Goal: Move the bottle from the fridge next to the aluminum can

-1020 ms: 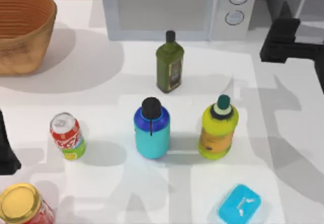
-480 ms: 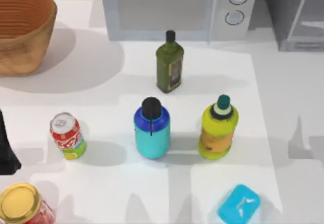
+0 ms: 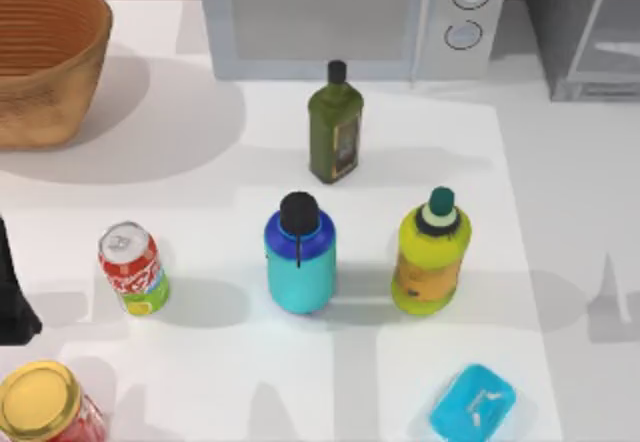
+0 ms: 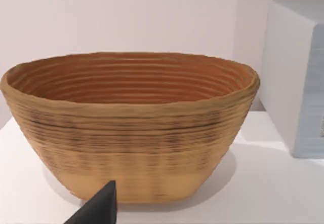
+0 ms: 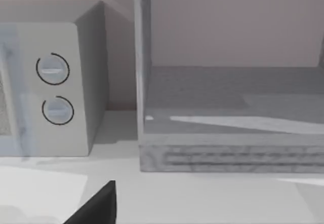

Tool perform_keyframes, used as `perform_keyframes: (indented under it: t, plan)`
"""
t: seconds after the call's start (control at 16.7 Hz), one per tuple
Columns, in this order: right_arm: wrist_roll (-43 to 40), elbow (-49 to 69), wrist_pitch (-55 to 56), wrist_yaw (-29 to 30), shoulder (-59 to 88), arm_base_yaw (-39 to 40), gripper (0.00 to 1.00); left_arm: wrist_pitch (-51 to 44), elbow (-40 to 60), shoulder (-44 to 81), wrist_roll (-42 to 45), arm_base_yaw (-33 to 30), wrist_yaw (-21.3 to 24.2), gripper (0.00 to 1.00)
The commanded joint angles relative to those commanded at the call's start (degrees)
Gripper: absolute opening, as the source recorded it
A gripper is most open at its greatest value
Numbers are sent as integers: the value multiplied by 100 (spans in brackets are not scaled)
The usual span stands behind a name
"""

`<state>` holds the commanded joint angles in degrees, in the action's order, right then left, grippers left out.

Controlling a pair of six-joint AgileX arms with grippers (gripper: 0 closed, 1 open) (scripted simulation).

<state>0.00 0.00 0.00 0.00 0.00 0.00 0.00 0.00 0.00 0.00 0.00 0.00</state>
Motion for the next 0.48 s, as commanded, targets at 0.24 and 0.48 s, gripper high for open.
perform_keyframes:
  t: [0.24,0.48]
  plan:
    - [6,62,-62,14,-35,14,100,0,0,0,0,0,0,100]
    - [4,548,-919,18,-621,5,100,0,0,0,0,0,0,100]
